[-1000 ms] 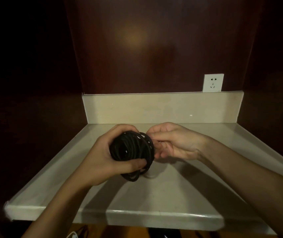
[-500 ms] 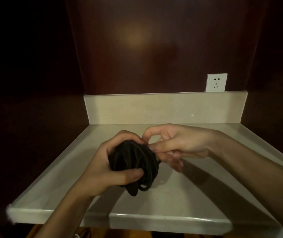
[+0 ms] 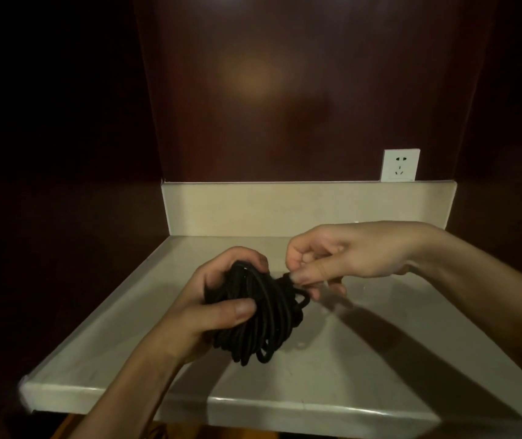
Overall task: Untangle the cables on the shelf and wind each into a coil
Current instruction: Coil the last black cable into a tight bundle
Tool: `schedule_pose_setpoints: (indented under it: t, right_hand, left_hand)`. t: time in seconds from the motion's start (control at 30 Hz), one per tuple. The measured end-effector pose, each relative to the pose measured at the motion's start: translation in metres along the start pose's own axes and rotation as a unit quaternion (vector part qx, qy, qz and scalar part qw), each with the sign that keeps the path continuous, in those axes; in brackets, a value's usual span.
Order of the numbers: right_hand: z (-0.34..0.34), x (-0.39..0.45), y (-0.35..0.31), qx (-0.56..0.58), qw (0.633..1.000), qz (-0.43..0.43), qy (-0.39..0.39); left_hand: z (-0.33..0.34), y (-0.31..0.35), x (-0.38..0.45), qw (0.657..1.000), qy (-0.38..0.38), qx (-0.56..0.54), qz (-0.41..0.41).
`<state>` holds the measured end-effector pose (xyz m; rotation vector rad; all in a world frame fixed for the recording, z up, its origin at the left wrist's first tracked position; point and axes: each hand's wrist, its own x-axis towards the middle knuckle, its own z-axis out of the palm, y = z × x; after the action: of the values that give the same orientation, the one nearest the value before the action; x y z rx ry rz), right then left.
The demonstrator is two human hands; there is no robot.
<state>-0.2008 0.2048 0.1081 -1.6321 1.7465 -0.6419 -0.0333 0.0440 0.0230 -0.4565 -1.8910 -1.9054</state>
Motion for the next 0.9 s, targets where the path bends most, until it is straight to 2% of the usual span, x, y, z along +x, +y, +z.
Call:
schedule_pose_setpoints:
  t: [0.13, 0.3, 0.47, 0.57, 0.67, 0.7, 0.73, 0.83, 0.9]
  right_hand:
    - [-0.006, -0.012, 0.012, 0.030, 0.999, -0.005, 0.028]
    - [0.003, -0.010, 0.029, 0.170, 0.982, -0.045, 0.074]
    - [0.038, 0.015, 0.041, 0.355, 0.906, -0.078, 0.218]
    - [0.064, 0.032, 0.034, 0.370, 0.869, -0.028, 0.326]
    - [0.092, 0.034, 0.018, 0.366, 0.809, 0.034, 0.459]
    - [0.103, 0.031, 0.011, 0.349, 0.799, 0.044, 0.487]
    - [0.115, 0.027, 0.005, 0.322, 0.803, 0.041, 0.499]
    - [0.150, 0.014, -0.003, 0.217, 0.855, -0.002, 0.471]
    - [0.162, 0.011, 0.005, 0.138, 0.865, 0.012, 0.482]
  left_hand:
    - [0.006, 0.002, -0.001, 1.000, 0.020, 0.005, 0.010]
    - [0.017, 0.001, 0.000, 1.000, 0.026, -0.014, 0.004]
    - [0.023, -0.003, 0.002, 0.993, 0.110, -0.049, -0.014]
    - [0.029, -0.004, 0.001, 0.985, 0.166, -0.045, -0.013]
    - [0.036, -0.005, -0.006, 0.974, 0.226, 0.002, -0.018]
    - [0.038, -0.006, -0.009, 0.969, 0.245, 0.017, -0.017]
    - [0.038, -0.008, -0.014, 0.965, 0.261, 0.032, -0.012]
    - [0.040, -0.015, -0.027, 0.954, 0.290, 0.078, 0.013]
    - [0.042, -0.018, -0.034, 0.951, 0.297, 0.090, 0.017]
